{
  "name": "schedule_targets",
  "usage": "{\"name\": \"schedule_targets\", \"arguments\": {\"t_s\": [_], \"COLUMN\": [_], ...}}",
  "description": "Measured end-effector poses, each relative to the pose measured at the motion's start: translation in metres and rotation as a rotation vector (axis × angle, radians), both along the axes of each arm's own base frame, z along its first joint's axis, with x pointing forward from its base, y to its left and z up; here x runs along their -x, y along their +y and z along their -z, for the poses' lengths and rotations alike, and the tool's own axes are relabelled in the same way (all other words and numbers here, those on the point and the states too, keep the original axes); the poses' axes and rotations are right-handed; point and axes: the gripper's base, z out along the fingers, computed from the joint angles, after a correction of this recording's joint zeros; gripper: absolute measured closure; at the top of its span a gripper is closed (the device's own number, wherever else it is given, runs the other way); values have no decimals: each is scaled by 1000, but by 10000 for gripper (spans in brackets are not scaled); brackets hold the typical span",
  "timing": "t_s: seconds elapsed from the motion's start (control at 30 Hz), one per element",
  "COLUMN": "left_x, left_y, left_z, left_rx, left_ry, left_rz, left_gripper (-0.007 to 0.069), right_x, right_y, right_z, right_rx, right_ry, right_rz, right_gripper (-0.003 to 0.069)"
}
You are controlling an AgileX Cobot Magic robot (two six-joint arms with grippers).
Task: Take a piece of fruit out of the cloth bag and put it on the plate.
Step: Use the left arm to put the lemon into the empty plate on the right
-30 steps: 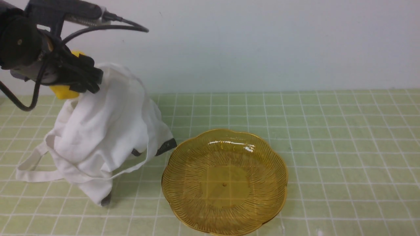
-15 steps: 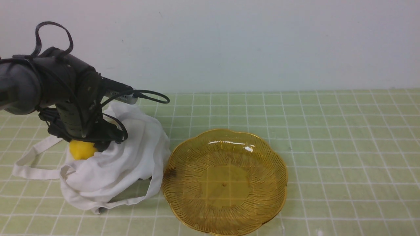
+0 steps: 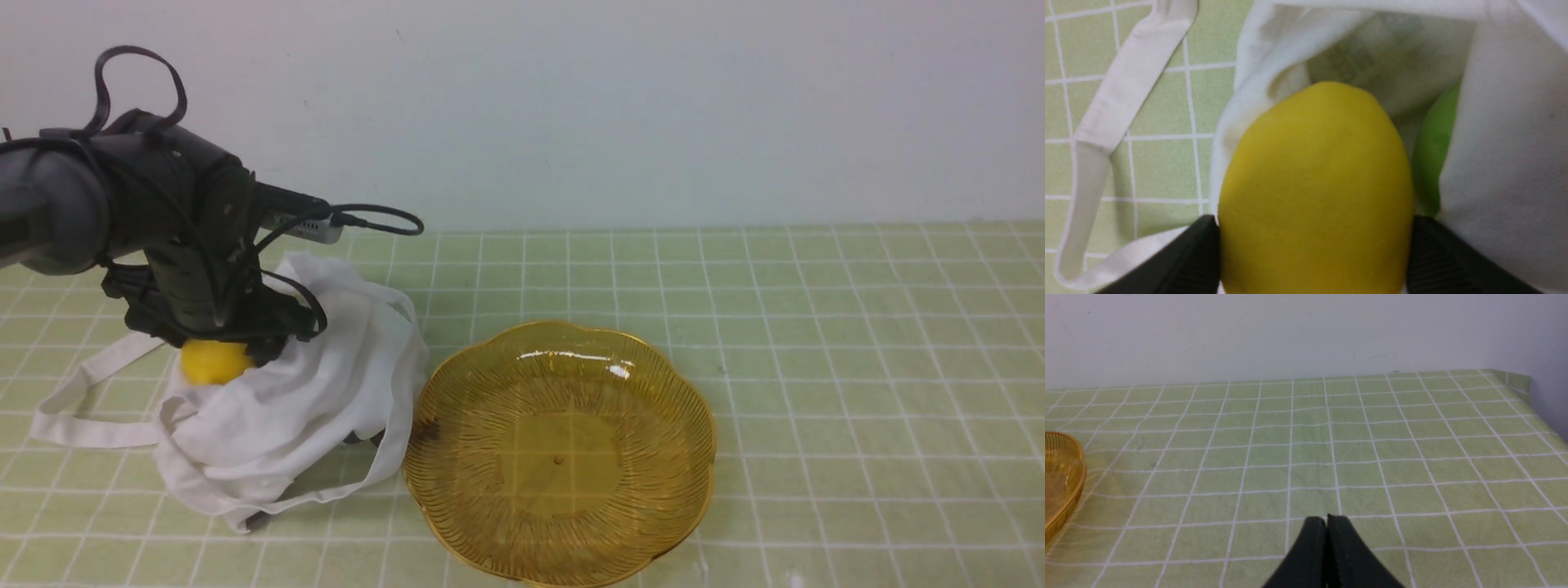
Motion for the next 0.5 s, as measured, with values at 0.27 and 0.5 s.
{"name": "schedule_targets", "arguments": {"t_s": [0.27,0.5], "left_x": [-3,-5], "left_y": [1,0], "left_z": [-30,-36], "left_rx": [-2,12], "left_ry": [-30,-44], "left_rz": [-41,-60], "left_gripper": [-57,-48], "right_x": [0,0], "right_y": [0,0], "right_z": [0,0], "right_rx": [0,0], "right_ry": [0,0], "right_rz": [0,0], "right_gripper": [673,673]}}
